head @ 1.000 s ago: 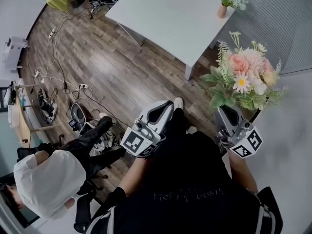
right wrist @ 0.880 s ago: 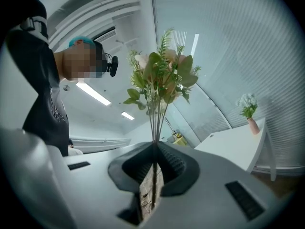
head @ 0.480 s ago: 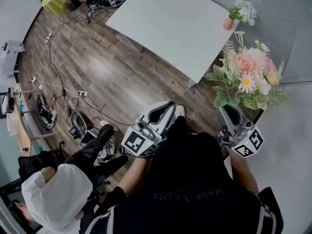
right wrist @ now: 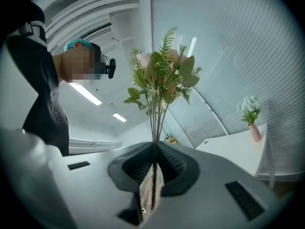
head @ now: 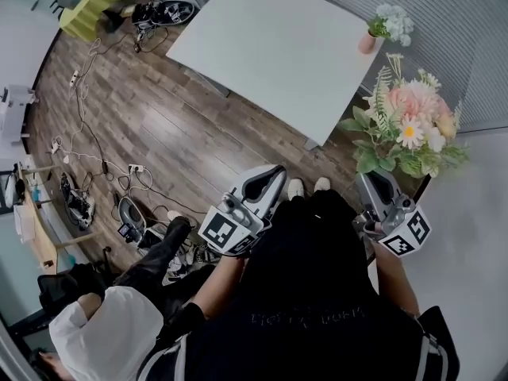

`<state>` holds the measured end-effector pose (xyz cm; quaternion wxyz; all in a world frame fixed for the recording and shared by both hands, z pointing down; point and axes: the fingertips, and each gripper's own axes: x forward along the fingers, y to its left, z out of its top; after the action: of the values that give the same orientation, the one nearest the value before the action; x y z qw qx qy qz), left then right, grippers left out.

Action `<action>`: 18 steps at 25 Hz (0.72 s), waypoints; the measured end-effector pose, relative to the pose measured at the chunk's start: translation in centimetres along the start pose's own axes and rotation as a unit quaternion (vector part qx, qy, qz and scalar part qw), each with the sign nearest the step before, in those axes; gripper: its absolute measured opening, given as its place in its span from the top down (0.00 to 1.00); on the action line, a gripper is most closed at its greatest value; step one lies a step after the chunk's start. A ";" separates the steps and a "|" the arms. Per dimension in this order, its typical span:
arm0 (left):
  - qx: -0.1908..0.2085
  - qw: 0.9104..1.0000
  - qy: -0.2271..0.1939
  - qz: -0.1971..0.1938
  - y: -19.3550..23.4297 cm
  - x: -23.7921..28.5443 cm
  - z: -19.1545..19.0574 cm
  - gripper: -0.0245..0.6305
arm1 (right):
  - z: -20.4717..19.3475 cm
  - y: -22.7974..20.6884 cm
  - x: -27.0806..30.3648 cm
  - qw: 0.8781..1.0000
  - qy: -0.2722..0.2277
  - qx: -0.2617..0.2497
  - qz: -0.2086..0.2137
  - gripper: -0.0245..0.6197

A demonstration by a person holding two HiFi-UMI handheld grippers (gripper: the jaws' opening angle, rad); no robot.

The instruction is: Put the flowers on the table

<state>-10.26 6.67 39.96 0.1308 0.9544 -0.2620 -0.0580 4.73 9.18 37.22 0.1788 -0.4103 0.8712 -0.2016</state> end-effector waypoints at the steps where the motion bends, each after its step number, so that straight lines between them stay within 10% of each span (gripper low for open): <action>1: 0.000 1.000 0.002 -0.004 -0.1 0.2 0.1 0.92 | 0.3 0.1 0.0 1.000 -0.001 -0.003 -0.002 0.89; 18: 0.029 1.000 0.001 -0.001 1.3 6.5 1.5 0.92 | 3.5 -4.9 2.2 1.000 -0.008 -0.012 0.027 0.89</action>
<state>-5.64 1.90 38.64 0.1033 0.9581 -0.2625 -0.0500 8.23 3.84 36.32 0.1858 -0.3903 0.8830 -0.1827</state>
